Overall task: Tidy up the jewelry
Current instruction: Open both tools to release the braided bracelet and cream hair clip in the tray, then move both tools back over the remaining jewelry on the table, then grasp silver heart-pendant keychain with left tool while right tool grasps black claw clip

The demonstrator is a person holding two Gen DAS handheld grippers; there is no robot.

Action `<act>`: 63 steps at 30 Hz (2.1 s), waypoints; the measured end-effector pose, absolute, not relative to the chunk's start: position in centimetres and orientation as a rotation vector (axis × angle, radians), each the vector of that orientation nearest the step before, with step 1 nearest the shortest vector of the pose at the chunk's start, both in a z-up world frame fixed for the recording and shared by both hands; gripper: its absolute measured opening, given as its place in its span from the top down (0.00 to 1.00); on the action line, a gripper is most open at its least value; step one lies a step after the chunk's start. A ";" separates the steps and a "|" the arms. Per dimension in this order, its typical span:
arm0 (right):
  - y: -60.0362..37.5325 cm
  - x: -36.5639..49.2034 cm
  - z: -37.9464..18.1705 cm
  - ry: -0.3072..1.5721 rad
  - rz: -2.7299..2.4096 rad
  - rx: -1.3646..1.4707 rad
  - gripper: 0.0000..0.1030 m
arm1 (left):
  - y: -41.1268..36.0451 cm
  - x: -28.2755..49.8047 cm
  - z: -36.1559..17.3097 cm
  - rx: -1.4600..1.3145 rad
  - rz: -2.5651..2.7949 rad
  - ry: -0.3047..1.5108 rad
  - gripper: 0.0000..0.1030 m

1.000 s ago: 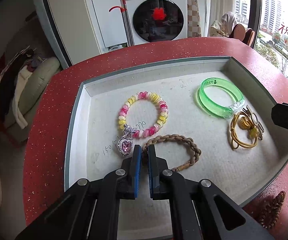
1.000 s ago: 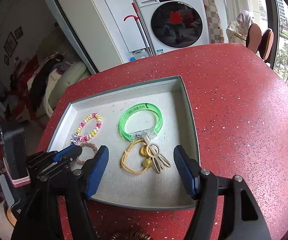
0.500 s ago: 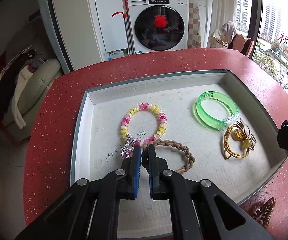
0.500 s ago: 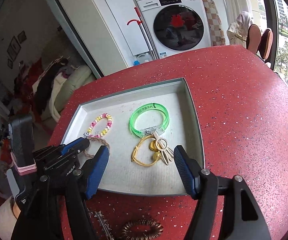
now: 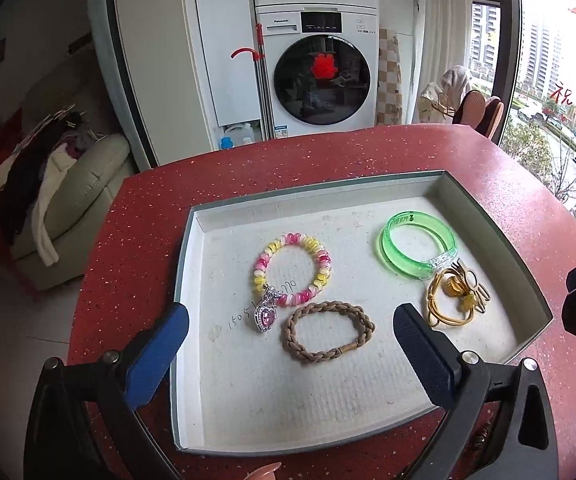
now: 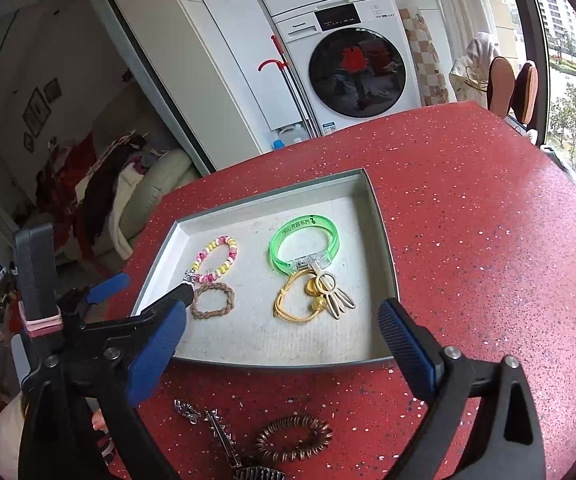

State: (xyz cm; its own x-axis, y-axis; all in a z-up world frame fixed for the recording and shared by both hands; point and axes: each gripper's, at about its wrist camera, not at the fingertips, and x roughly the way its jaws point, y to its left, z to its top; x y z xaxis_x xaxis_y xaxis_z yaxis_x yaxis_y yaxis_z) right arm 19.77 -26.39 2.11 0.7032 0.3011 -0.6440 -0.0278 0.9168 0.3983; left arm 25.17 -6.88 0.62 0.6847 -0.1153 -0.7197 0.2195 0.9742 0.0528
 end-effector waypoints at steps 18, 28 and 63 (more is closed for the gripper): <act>-26.0 14.3 0.1 0.932 0.194 0.360 0.00 | -3.6 16.8 -0.4 0.102 -0.169 0.821 0.00; -25.1 10.4 -3.5 1.027 0.195 0.330 0.00 | -3.9 14.1 -3.7 0.152 -0.202 0.896 0.00; -19.5 12.1 -4.4 1.000 0.306 0.010 0.47 | -5.4 15.4 -4.9 0.105 -0.206 0.948 0.01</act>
